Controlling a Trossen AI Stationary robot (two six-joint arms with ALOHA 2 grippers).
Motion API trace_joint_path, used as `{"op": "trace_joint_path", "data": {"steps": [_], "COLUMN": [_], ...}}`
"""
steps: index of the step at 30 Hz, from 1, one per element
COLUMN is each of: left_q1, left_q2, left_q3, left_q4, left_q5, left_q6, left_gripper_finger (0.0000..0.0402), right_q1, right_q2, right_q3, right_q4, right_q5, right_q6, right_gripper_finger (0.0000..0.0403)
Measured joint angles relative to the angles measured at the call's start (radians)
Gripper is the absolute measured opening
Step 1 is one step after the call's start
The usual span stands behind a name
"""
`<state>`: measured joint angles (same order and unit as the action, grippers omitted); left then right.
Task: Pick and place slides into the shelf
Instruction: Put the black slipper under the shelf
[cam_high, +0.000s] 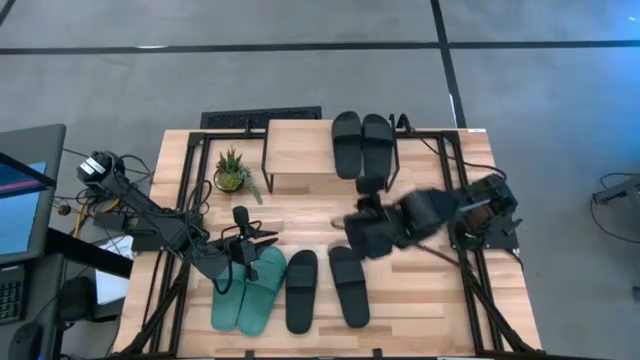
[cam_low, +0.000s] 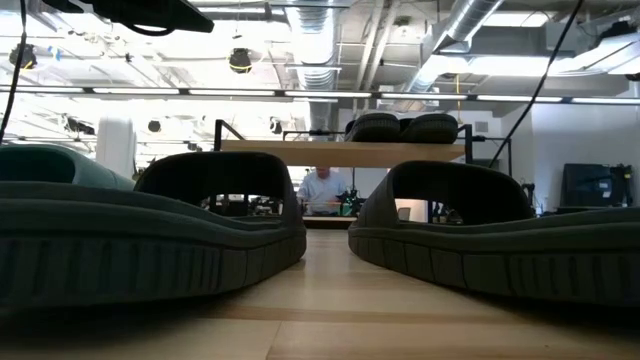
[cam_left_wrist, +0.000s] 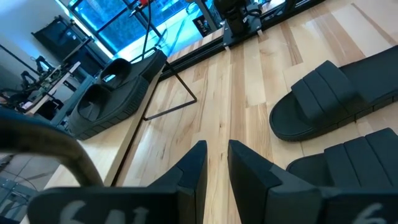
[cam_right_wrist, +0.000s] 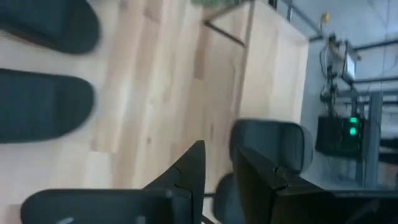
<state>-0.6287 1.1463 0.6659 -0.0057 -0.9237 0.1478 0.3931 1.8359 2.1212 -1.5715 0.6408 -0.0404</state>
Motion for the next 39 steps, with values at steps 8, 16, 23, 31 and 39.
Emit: {"op": "trace_joint_path", "data": {"steps": [8, 16, 23, 31, 39], "left_q1": [0.0, 0.0, 0.0, 0.0, -0.001], "left_q2": [0.0, 0.0, 0.0, 0.0, 0.0], "left_q3": [0.0, 0.0, 0.0, 0.0, 0.0], "left_q4": [-0.001, -0.004, -0.004, -0.004, -0.007], "left_q5": [0.053, 0.116, 0.116, 0.172, 0.277], "left_q6": [-0.012, -0.013, -0.013, -0.014, -0.053], "left_gripper_finger": [0.0055, 0.0055, 0.0055, 0.0055, 0.0055], "right_q1": [0.2, 0.376, 0.493, 0.531, 0.52], "right_q2": [-0.007, -0.007, -0.007, -0.005, -0.005], "right_q3": [0.0, -0.014, -0.172, -0.46, -0.701], "right_q4": [0.0, 0.001, 0.003, 0.137, 0.461], "right_q5": [0.045, 0.084, 0.154, 0.233, 0.304], "right_q6": [0.153, 0.354, 0.58, 0.794, 0.801], "right_gripper_finger": [0.0072, 0.0072, 0.0072, 0.0072, 0.0072]}}
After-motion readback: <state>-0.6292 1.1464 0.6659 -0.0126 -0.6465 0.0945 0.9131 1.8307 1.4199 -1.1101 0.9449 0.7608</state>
